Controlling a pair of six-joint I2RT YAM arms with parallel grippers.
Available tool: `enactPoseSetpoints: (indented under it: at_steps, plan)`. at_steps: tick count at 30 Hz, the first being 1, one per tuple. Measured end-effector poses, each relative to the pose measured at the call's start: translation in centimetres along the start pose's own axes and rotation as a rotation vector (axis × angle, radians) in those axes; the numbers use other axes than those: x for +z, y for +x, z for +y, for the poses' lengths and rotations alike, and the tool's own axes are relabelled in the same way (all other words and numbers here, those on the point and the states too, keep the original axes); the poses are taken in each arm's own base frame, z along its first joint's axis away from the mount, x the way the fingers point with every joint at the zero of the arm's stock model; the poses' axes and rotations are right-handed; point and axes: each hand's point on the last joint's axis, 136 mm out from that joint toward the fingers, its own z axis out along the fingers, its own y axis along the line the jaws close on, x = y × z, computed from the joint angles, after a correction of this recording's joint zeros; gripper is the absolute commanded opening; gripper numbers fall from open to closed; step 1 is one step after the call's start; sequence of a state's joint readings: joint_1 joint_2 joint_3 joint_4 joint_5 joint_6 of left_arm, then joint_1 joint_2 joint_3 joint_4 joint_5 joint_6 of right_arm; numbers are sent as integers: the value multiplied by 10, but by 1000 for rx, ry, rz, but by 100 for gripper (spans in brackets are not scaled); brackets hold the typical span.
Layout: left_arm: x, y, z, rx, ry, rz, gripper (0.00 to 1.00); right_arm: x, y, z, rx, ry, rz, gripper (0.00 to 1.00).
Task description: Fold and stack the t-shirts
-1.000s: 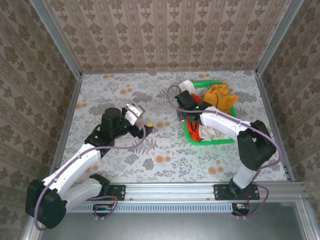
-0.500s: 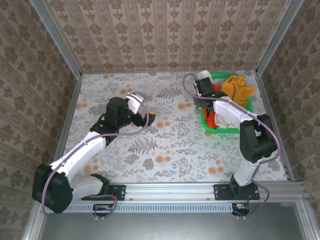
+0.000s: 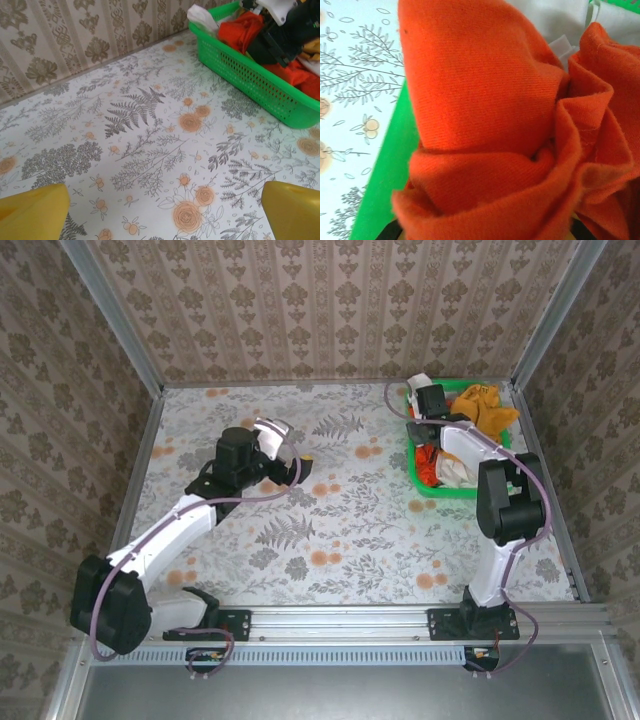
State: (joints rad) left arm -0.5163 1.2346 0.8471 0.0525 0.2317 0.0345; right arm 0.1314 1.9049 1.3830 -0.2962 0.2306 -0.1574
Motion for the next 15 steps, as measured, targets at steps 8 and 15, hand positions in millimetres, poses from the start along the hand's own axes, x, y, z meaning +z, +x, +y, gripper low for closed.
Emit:
enactPoseSetpoints:
  at_steps: [8,15]
  plan:
    - [6,4,-5,33,27,15,100,-14,-10,-4,38,-26,-15,62]
    - [6,4,-7,46,36,14,100,-75,-34,7,142,-122,-145,71]
